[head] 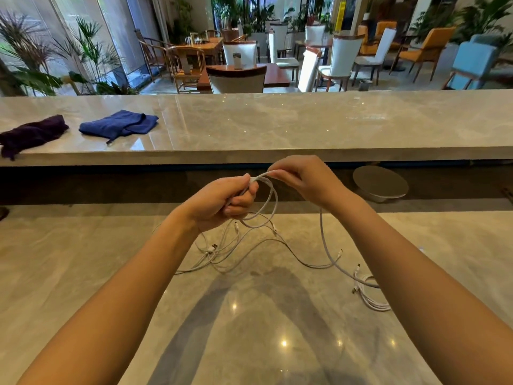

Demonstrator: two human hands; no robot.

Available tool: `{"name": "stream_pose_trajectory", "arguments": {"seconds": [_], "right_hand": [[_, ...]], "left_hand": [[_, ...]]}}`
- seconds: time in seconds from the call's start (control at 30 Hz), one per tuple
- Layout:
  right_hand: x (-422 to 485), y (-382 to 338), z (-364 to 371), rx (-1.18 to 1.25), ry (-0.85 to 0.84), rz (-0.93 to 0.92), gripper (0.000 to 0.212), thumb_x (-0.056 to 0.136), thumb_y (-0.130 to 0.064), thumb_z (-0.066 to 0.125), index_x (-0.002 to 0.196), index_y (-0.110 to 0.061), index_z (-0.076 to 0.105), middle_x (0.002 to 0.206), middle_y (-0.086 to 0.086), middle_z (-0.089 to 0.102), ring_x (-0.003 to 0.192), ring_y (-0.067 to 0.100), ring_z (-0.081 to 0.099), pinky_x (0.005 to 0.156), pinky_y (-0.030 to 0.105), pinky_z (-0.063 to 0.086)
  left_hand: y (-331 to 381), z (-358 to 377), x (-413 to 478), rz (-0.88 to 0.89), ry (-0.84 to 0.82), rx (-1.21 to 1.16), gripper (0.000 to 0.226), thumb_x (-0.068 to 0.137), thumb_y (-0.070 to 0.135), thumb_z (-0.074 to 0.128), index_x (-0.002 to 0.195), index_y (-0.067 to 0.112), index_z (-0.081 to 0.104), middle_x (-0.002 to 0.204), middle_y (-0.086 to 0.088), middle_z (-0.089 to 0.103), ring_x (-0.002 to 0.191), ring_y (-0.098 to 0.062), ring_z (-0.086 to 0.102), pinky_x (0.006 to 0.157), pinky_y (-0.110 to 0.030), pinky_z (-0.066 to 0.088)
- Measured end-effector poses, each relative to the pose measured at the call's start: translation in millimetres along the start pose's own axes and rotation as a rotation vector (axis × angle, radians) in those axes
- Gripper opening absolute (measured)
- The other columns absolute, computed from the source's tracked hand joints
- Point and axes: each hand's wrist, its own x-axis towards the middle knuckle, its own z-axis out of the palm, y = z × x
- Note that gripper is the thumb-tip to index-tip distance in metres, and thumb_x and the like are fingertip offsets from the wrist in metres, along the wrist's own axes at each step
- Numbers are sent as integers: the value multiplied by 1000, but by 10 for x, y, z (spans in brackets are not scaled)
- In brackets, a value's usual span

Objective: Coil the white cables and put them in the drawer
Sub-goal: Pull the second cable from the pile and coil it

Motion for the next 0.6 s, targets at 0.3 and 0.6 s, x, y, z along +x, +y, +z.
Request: {"name": "stream_pose_trajectory", "arguments": {"seconds": [0.3,0.6], "right_hand": [[-273,153,356,201,-52,325,23,100,-25,36,103,-14,57,70,-2,59,53,2,52,54,18,40],[-359,91,433,-374,-298,478,36,99,-38,33,102,-12,59,97,8,53,82,20,52,71,31,43]], "left_hand": [[-30,-65,-6,167,-194,-726,28,99,24,37,86,8,56,55,3,47,42,-5,27,42,-19,24],[-13,-8,-25,206,34,-633,34,98,27,32,78,13,56,48,6,39,34,-6,28,38,-16,22]]}}
